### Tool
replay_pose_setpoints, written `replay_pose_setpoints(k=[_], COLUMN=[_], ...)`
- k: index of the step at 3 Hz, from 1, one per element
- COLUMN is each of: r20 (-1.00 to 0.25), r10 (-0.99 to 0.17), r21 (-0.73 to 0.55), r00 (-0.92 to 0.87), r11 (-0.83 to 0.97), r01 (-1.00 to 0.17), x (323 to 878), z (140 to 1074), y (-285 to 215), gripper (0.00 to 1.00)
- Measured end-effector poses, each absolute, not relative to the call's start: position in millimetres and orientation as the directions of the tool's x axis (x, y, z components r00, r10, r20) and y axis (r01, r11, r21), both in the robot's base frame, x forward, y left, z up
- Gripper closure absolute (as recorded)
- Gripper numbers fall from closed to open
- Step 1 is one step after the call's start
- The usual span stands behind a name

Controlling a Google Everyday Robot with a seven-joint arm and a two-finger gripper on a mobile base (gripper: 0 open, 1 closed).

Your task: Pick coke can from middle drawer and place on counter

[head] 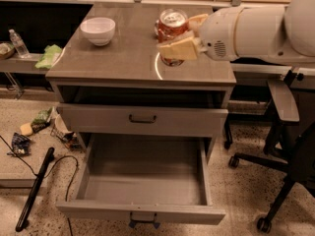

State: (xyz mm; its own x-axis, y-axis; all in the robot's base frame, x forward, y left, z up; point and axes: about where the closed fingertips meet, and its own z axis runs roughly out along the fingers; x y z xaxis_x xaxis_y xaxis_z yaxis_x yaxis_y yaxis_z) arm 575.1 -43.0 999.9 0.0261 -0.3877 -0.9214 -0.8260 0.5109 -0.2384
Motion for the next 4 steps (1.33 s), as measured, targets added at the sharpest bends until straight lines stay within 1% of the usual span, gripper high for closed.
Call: replay_pose_setpoints(k=[1,3,4], r20=[-0.922,-0.958,-0.959], r10=[-0.387,-0.281,-0.258], r21=[-0.238,-0.145,-0.089], r00=[0.026,-0.054,-0.114], r11=[0.511,0.640,0.660], r01=[-0.826,-0.755,-0.746], x=[575,681,717], z=[1000,985,971], y=[-43,-92,-105], gripper=[1.00,1.00,1.00])
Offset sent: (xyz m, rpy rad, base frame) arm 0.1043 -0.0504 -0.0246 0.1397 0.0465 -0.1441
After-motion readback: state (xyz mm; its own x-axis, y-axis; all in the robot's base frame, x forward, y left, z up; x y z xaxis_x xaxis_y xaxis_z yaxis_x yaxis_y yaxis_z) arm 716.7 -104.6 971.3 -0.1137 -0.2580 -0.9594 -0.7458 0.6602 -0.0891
